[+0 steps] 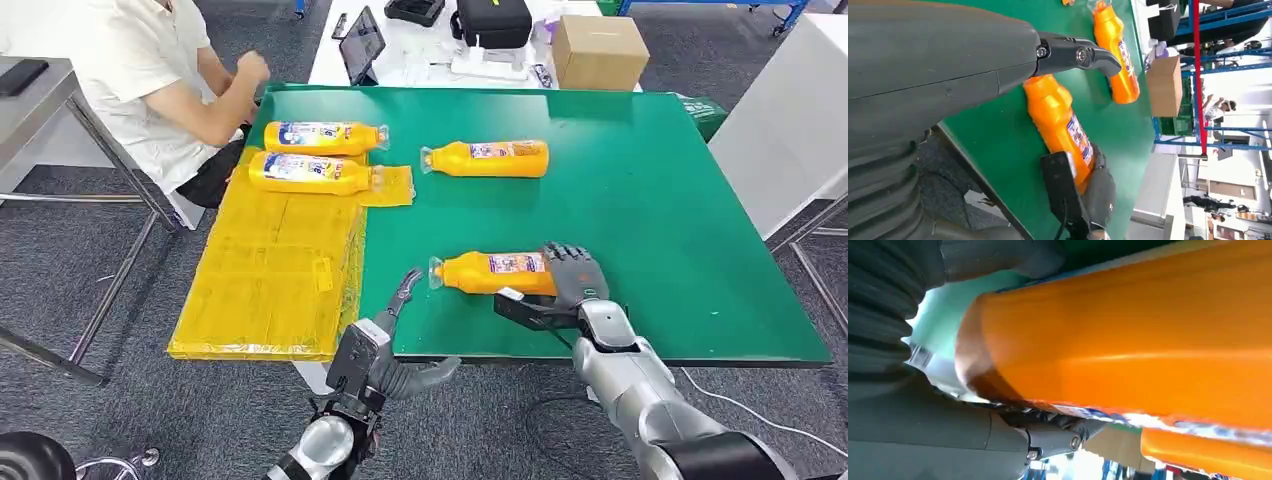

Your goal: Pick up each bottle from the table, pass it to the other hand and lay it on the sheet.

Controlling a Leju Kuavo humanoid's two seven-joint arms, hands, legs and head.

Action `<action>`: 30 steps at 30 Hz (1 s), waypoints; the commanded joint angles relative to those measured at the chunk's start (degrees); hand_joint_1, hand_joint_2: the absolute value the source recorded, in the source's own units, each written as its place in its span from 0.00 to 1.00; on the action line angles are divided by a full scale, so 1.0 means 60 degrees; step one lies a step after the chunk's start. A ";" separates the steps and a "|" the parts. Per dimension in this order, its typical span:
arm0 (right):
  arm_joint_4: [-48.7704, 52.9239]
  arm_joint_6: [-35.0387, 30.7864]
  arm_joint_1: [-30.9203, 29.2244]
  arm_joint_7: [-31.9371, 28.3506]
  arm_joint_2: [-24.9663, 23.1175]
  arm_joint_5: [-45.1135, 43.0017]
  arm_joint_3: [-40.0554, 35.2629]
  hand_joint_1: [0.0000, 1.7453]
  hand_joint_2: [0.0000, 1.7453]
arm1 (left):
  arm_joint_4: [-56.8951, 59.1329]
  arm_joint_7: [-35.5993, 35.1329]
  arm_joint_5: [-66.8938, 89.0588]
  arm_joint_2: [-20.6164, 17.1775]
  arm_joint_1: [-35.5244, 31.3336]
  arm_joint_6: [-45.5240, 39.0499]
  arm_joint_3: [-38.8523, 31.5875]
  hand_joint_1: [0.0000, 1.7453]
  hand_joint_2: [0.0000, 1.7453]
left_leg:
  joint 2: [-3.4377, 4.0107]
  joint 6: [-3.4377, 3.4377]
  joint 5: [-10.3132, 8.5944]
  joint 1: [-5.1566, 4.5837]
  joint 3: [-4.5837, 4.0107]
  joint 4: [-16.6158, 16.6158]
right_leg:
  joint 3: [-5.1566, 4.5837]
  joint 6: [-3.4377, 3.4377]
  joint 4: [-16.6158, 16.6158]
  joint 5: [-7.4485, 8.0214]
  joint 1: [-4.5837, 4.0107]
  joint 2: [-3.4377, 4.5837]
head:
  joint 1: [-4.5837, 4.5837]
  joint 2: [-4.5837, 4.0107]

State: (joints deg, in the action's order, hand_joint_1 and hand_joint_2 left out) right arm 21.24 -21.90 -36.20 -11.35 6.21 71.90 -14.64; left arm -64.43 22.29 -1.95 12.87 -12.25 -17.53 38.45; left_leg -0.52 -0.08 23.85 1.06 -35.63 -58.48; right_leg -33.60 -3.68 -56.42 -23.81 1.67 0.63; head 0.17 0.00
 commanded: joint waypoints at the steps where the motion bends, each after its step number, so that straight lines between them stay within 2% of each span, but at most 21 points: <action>1: -0.0722 0.1169 0.0635 -0.1091 -0.0172 -0.1756 0.1455 1.00 1.00 | 0.0512 0.0042 -0.0111 -0.0222 -0.0417 0.0048 0.0336 0.00 1.00 | -0.0030 -0.0007 -0.0003 0.0017 0.0029 0.0029 | 0.0050 0.0037 0.0040 -0.0004 -0.0025 -0.0047 | 0.0000 0.0000; 3: -0.0716 0.0991 0.0606 -0.0911 -0.0091 -0.1397 0.1130 1.00 1.00 | 0.0492 0.0039 -0.0117 -0.0223 -0.0412 0.0059 0.0328 0.00 1.00 | -0.0031 -0.0008 -0.0002 0.0020 0.0030 0.0029 | 0.0052 0.0040 0.0041 -0.0004 -0.0028 -0.0051 | 0.0000 0.0000; 7: -0.0690 0.1149 0.0555 -0.1127 -0.0120 -0.1694 0.1305 1.00 1.00 | 0.0457 0.0036 -0.0116 -0.0236 -0.0444 0.0114 0.0318 0.00 1.00 | -0.0023 -0.0004 0.0000 0.0019 0.0030 0.0025 | 0.0047 0.0041 0.0036 -0.0001 -0.0029 -0.0046 | -0.0004 0.0000; 12: -0.0347 0.1207 0.0637 -0.2038 -0.0431 -0.3009 0.1885 1.00 1.00 | 0.0285 0.0137 -0.0555 -0.0103 -0.0290 -0.0187 -0.0066 0.00 1.00 | -0.0008 -0.0002 0.0003 0.0019 0.0024 0.0016 | 0.0035 0.0029 0.0027 0.0001 -0.0028 -0.0024 | 0.0000 0.0000; 14: -0.0325 0.1200 0.0631 -0.2017 -0.0487 -0.3014 0.1874 1.00 1.00 | 0.0294 0.0139 -0.0562 -0.0120 -0.0286 -0.0187 -0.0070 0.00 1.00 | 0.0003 -0.0002 0.0006 0.0020 0.0030 0.0017 | 0.0042 0.0032 0.0027 0.0001 -0.0029 -0.0015 | 0.0000 0.0000; 16: 0.0084 0.1387 0.0776 -0.2748 -0.0756 -0.4102 0.2376 0.97 1.00 | 0.0241 0.0038 -0.1337 -0.0071 -0.0117 -0.0056 -0.0321 0.00 1.00 | 0.0006 0.0000 0.0008 0.0019 0.0030 0.0018 | 0.0040 0.0034 0.0024 0.0001 -0.0029 -0.0011 | 0.0000 0.0000; 19: 0.1237 0.1659 0.1280 -0.3625 -0.1475 -0.5726 0.2598 0.98 1.00 | -0.0026 -0.0833 -0.3934 -0.0222 0.0382 0.0830 -0.1001 0.00 1.00 | 0.0042 0.0001 0.0009 0.0024 0.0046 0.0036 | 0.0042 0.0054 0.0039 0.0009 -0.0037 0.0012 | 0.0000 0.0000; 20: 0.1719 0.1802 0.1540 -0.3805 -0.1661 -0.6174 0.2484 1.00 1.00 | -0.0144 -0.0988 -0.4640 -0.0283 0.0509 0.0875 -0.1167 0.00 1.00 | 0.0051 0.0005 0.0015 0.0021 0.0044 0.0024 | 0.0035 0.0037 0.0024 0.0006 -0.0032 0.0030 | 0.0000 0.0000; 23: 0.3946 0.1940 0.2775 -0.3943 -0.2039 -0.8221 0.1676 0.88 1.00 | -0.0951 -0.1213 -0.6400 -0.0416 0.1058 0.0459 -0.1267 0.00 1.00 | 0.0045 0.0010 0.0021 0.0035 0.0031 0.0017 | 0.0026 0.0030 0.0014 0.0000 -0.0044 0.0026 | 0.0000 0.0000; 24: 0.4587 0.1775 0.3131 -0.3781 -0.2072 -0.8603 0.1334 0.88 1.00 | -0.1142 -0.1131 -0.6535 -0.0510 0.1122 0.0384 -0.1157 0.00 1.00 | 0.0063 0.0008 0.0027 0.0041 0.0051 0.0038 | 0.0039 0.0062 0.0030 -0.0004 -0.0056 0.0031 | -0.0004 0.0000; 27: 0.5308 0.1246 0.3628 -0.3510 -0.1922 -0.8512 0.0191 0.90 1.00 | -0.1311 -0.1109 -0.6651 -0.0658 0.1060 0.0392 -0.0883 0.00 1.00 | 0.0010 0.0010 0.0019 0.0035 -0.0013 0.0009 | -0.0007 0.0035 -0.0002 -0.0021 -0.0046 -0.0003 | 0.0000 0.0000; 30: 0.5160 0.0953 0.3620 -0.3590 -0.2059 -0.8465 -0.0128 0.93 1.00 | -0.1476 -0.1171 -0.6835 -0.0730 0.0955 0.0907 -0.0693 0.00 1.00 | 0.0009 0.0004 0.0025 0.0036 -0.0060 0.0004 | -0.0040 0.0036 -0.0005 -0.0024 -0.0049 -0.0011 | -0.0007 0.0000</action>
State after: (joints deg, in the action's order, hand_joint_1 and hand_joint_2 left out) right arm 43.24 -13.61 -18.79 -33.27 -4.46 20.89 -6.35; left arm -69.87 16.00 -41.26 11.87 -6.23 -14.78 33.11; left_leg -0.62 0.02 23.88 1.27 -36.22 -58.47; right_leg -34.03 -3.63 -56.49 -23.89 1.43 0.50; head 0.13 0.00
